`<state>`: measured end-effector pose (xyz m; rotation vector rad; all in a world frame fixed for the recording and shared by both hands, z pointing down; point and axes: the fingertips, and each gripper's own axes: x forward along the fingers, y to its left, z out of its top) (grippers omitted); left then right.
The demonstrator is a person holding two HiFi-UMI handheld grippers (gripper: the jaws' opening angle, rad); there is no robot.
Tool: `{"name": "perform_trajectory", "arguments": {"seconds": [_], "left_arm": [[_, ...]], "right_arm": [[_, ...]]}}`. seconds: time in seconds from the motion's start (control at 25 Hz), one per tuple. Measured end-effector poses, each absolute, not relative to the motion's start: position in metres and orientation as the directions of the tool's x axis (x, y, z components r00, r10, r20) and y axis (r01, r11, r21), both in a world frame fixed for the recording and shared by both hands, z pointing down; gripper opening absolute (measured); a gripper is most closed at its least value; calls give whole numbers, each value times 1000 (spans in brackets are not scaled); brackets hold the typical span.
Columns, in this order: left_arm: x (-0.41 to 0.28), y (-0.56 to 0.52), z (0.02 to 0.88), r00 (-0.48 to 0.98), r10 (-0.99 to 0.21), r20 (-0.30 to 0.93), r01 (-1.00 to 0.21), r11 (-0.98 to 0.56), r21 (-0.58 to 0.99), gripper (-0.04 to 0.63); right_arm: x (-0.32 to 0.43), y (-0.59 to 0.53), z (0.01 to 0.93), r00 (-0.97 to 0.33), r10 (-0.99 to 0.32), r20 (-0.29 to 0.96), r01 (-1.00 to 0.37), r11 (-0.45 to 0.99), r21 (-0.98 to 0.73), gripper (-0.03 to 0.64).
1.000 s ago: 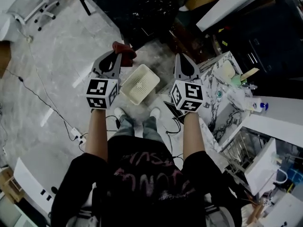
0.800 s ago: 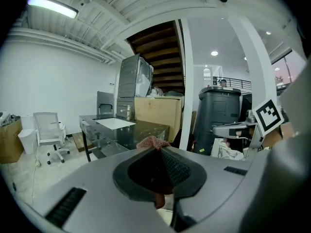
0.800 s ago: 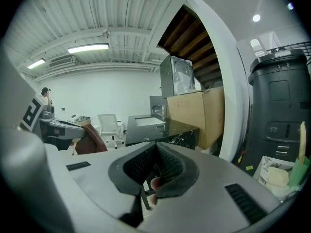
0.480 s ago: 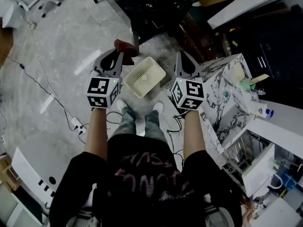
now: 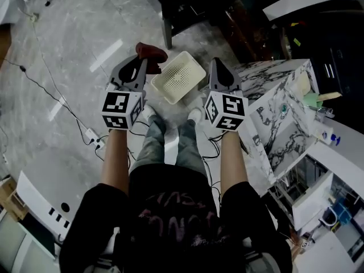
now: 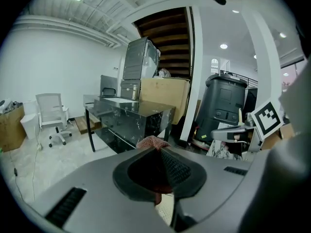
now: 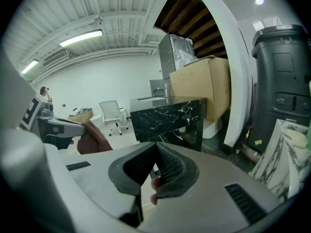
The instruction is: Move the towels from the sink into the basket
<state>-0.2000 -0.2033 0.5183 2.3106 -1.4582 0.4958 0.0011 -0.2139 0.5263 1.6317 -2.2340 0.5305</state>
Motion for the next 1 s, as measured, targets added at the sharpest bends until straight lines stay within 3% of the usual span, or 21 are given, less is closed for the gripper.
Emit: {"name": "perform_trajectory", "arguments": {"seconds": [1.0], "left_arm": [[-200,-165,785,386,-662,642,-920,-326,217,39]], "right_arm": [[-10,-184,778,-317,-705,634,-947,264,-181,15]]}}
